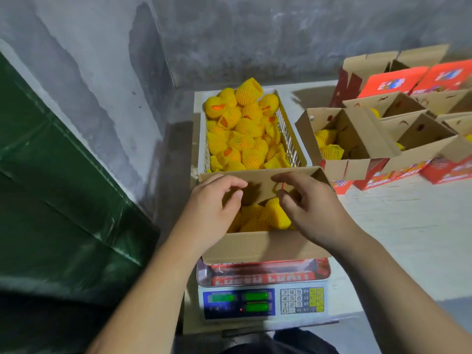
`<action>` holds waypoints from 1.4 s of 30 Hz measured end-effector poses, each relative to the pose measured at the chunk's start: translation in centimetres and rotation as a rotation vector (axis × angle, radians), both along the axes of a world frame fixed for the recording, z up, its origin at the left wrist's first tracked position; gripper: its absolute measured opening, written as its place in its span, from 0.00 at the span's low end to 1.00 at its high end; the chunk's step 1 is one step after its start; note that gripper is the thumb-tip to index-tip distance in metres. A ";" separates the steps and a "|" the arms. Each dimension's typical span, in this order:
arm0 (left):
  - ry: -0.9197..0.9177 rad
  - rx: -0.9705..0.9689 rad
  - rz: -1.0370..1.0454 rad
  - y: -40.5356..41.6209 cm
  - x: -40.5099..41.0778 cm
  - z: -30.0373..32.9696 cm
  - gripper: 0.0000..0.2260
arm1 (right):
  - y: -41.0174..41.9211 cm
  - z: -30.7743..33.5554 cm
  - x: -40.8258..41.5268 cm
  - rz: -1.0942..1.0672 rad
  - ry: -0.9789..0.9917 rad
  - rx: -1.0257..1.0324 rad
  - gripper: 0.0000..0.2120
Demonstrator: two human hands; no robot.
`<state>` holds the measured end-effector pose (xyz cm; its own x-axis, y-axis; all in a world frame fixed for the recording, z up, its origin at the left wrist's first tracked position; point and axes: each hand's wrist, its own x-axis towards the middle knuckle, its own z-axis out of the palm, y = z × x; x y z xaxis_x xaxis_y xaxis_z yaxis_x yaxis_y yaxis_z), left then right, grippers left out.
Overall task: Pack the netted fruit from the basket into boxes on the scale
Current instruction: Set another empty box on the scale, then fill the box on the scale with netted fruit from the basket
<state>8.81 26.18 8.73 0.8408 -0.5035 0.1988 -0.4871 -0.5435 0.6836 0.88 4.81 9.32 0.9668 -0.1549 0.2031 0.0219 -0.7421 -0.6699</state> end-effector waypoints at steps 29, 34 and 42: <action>-0.160 0.711 0.266 -14.1 38.1 -4.5 0.41 | -16.7 -7.8 37.0 0.007 0.098 -0.141 0.37; -0.115 0.848 0.183 -15.9 40.7 -7.3 0.38 | -15.3 -8.7 44.7 0.059 0.024 -0.218 0.41; -0.273 1.090 0.207 -16.4 41.0 -11.9 0.52 | -14.9 -10.3 52.4 0.085 0.249 -0.384 0.44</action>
<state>49.85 9.81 -3.16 0.9238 -0.3765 -0.0701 -0.3786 -0.8700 -0.3158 53.32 -10.07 -1.01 0.9994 -0.0320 -0.0101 -0.0335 -0.9401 -0.3392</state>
